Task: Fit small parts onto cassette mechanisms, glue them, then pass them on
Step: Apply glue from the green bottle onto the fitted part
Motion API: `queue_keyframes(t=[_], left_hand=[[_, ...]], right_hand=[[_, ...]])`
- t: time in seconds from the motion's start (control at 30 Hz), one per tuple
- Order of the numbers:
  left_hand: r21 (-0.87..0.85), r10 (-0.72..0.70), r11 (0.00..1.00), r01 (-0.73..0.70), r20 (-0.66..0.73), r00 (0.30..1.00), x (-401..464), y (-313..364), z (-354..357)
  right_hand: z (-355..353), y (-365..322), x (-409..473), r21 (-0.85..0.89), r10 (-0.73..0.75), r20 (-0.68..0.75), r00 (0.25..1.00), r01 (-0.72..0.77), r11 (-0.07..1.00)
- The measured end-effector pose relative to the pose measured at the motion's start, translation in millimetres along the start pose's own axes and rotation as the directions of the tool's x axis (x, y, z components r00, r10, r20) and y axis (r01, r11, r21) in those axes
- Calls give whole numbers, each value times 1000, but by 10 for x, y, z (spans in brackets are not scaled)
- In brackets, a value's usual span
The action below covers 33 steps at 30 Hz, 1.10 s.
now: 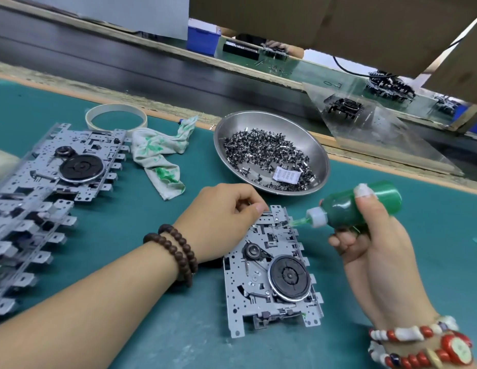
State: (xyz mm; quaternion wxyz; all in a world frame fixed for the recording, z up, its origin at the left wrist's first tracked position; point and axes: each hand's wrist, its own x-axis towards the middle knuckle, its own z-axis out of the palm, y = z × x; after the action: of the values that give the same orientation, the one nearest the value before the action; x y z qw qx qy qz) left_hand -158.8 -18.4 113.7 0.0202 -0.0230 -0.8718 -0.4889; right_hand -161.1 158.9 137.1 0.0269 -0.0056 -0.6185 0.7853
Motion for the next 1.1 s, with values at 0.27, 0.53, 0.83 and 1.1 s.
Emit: queue_keyframes(t=[0.27, 0.53, 0.83, 1.1], left_hand=[[-20, -11, 1000, 12, 45, 999, 19, -2, -27], [-37, -22, 999, 24, 59, 998, 16, 21, -50], [-58, -6, 998, 9, 63, 998, 22, 8, -43], [-49, 6, 999, -4, 48, 999, 39, -20, -41]], right_hand=[[25, 79, -35, -122, 2, 88, 996, 9, 993], [72, 78, -88, -131, -17, 138, 990, 35, 991], [95, 83, -125, -166, -29, 187, 982, 61, 984], [114, 63, -137, -168, -35, 189, 981, 67, 983]])
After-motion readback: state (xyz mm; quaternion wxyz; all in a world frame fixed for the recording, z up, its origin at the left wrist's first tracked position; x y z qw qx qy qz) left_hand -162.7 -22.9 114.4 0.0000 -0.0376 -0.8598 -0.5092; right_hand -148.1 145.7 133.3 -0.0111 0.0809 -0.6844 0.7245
